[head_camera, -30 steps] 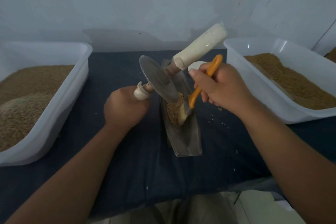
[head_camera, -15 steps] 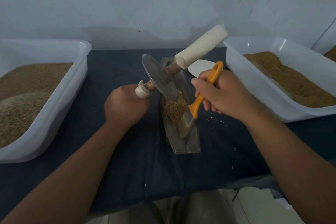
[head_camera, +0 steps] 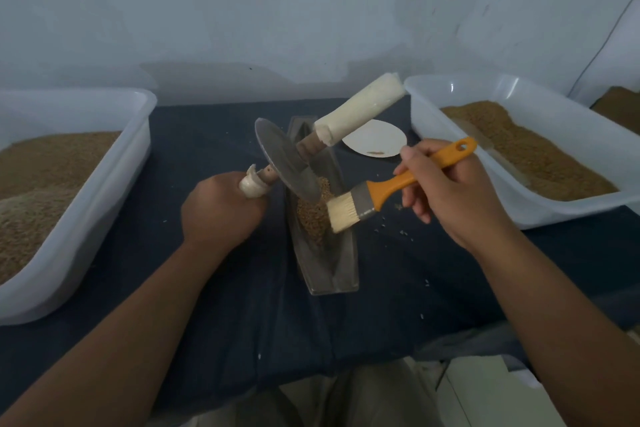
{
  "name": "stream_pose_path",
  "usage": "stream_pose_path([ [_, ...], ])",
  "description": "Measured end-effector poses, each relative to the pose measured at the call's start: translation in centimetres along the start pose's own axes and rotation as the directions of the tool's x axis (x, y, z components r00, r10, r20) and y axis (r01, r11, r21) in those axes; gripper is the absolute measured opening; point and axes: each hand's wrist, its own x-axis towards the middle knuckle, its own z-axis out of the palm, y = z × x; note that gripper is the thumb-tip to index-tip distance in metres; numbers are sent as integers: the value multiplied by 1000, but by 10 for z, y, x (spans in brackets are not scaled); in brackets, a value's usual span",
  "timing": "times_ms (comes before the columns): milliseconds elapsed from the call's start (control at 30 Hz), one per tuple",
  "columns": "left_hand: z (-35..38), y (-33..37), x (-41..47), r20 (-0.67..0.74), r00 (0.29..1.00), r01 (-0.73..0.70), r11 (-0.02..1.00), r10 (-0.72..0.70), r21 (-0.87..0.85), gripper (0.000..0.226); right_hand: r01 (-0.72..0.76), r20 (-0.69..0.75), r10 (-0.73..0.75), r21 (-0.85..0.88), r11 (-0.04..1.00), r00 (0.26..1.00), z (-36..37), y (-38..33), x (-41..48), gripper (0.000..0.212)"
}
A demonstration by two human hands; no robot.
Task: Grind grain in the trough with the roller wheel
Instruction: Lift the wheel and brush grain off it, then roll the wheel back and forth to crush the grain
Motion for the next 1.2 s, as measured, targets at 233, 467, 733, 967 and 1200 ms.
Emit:
stream_pose_path([
  [233,7,-4,3,-28,999,-15,995,17,97,28,174,-48,-227,-495,851,973,-52,46,-16,21],
  [467,8,-4,6,-19,999,-39,967,46,252,37,154,231,89,-843,516,969,-53,80,-23,70],
  [733,8,-5,7,-20,993,-104,950,115,294,33,184,370,314,-851,492,874,-50,75,-36,90],
  [967,-1,4,13,30,949,-285,810,315,513,42,354,146,-374,-733,581,916,-23,15,4,74],
  [1200,-22,20,12,271,896,-445,681,353,581,27,405,434,6,-846,345,901,15,10,49,34],
])
